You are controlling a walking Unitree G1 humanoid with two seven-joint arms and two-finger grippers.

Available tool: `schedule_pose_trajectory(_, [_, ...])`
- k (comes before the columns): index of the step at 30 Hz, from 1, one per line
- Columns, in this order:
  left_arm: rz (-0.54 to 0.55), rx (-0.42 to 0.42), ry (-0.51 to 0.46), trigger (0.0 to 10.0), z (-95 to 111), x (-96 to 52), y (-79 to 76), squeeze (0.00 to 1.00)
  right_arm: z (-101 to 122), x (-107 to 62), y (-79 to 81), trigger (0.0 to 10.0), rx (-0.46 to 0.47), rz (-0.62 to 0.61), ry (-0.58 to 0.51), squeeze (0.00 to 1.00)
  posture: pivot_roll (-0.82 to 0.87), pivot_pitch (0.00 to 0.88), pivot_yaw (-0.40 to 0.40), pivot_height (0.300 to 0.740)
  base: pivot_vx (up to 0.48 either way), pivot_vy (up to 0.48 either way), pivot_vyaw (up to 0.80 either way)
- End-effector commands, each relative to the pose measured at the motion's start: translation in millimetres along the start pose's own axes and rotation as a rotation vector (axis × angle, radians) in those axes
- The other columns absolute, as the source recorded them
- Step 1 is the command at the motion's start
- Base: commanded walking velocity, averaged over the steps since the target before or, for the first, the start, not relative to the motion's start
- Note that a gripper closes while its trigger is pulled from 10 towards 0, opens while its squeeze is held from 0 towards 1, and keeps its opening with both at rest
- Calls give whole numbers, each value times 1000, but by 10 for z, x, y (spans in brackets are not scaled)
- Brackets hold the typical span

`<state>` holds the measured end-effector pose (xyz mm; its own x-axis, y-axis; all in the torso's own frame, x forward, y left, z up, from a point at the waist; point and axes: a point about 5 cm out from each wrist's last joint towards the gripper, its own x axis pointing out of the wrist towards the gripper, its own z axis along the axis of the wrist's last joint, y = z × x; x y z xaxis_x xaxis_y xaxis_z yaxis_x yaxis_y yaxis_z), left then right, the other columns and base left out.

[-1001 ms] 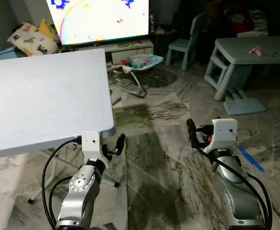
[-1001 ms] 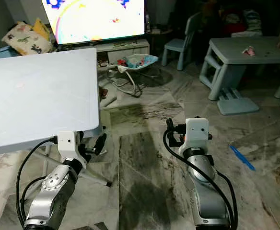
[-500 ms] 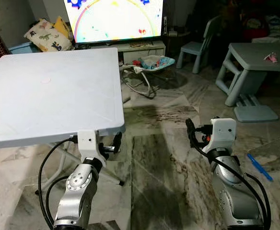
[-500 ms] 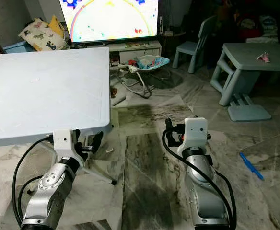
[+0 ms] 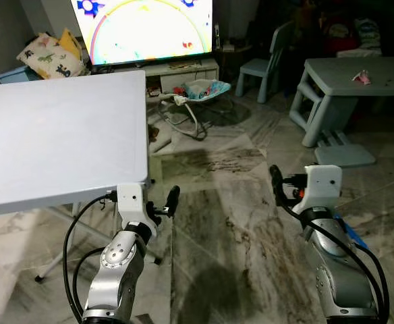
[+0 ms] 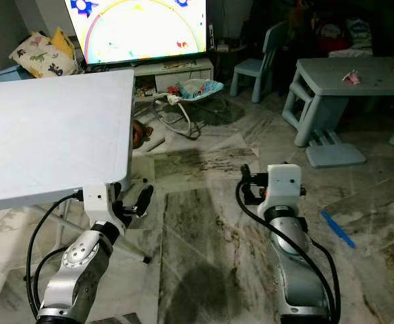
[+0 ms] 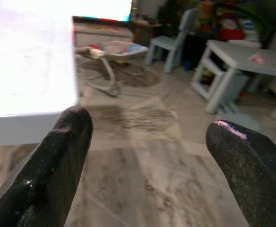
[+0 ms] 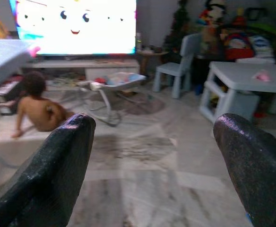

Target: Hang keys on a hook

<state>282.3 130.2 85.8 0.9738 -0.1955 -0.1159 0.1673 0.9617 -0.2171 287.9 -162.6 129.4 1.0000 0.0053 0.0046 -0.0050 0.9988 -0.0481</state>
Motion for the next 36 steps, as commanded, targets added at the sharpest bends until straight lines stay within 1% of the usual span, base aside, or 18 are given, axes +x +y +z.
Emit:
schedule_pose_trajectory(1, [-1, -3, 2, 10000, 8, 6, -2, 0, 25, 5, -31, 10000, -9, -10, -6, 0, -67, 0, 62, 740, 0, -375, 0])
schedule_pose_trajectory(7, [19, -14, -1, 10000, 1, 6, 24, 0, 24, 7, -34, 10000, -10, -10, -5, 0, -67, 0, 62, 740, 0, -62, 0])
schedule_pose_trajectory(17, [46, -21, -26, 10000, 61, 39, 106, 0, 30, 17, -34, 10000, -11, -6, -7, 0, -70, 0, 57, 740, 0, 0, 0])
schedule_pose_trajectory(24, [42, -22, -40, 10000, 85, 55, 112, 0, 34, 21, -39, 10000, -13, -7, -9, 0, -72, 0, 58, 740, 0, 0, 0])
schedule_pose_trajectory(36, [37, -25, -42, 10000, 80, 64, 112, 0, 28, 11, -41, 10000, -17, -4, -8, 0, -75, 0, 58, 740, 390, 0, 0])
